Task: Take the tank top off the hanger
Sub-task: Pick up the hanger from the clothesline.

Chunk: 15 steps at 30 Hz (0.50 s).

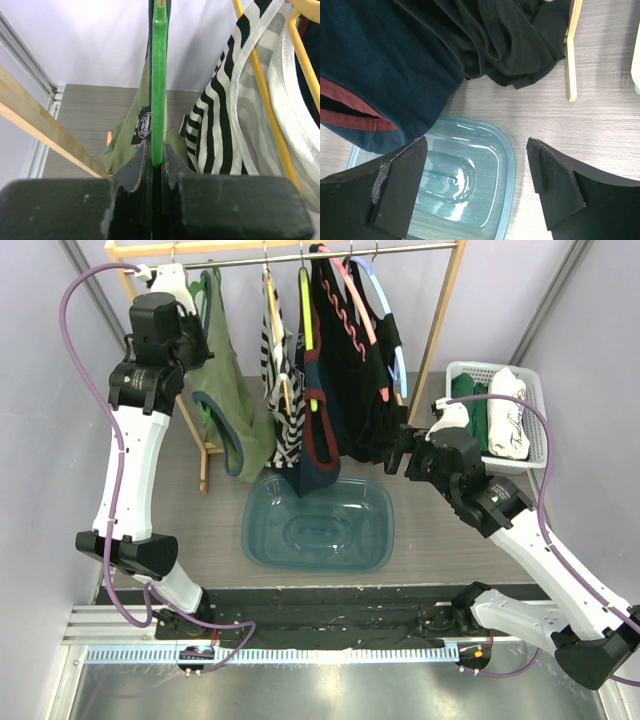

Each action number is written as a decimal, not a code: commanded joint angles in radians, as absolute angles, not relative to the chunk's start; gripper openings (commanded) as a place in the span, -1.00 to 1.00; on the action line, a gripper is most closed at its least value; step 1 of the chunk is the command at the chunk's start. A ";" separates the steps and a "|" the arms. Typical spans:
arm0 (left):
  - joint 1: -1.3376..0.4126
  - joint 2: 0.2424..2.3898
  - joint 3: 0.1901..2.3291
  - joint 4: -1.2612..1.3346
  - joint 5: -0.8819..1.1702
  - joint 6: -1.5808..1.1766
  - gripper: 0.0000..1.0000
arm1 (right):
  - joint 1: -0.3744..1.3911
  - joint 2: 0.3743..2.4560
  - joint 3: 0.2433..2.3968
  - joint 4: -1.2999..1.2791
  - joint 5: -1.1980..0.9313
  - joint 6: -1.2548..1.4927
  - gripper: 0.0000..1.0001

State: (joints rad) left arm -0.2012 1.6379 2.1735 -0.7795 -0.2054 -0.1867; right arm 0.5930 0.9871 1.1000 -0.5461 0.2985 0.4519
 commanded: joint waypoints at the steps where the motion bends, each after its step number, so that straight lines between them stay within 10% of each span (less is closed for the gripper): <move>1: -0.202 1.603 2.244 -0.690 -0.193 -0.129 -1.00 | 0.595 0.966 1.086 -0.503 0.293 0.460 0.75; 15: -0.204 1.566 2.298 -0.638 -0.083 -0.043 -1.00 | 0.597 0.946 1.040 -0.482 0.278 0.479 0.63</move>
State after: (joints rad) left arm -0.2008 1.6386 2.2765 -0.8032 -0.1490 -0.0673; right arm 0.5930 0.9722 1.0393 -0.5266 0.2821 0.4694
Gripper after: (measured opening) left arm 0.078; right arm 0.821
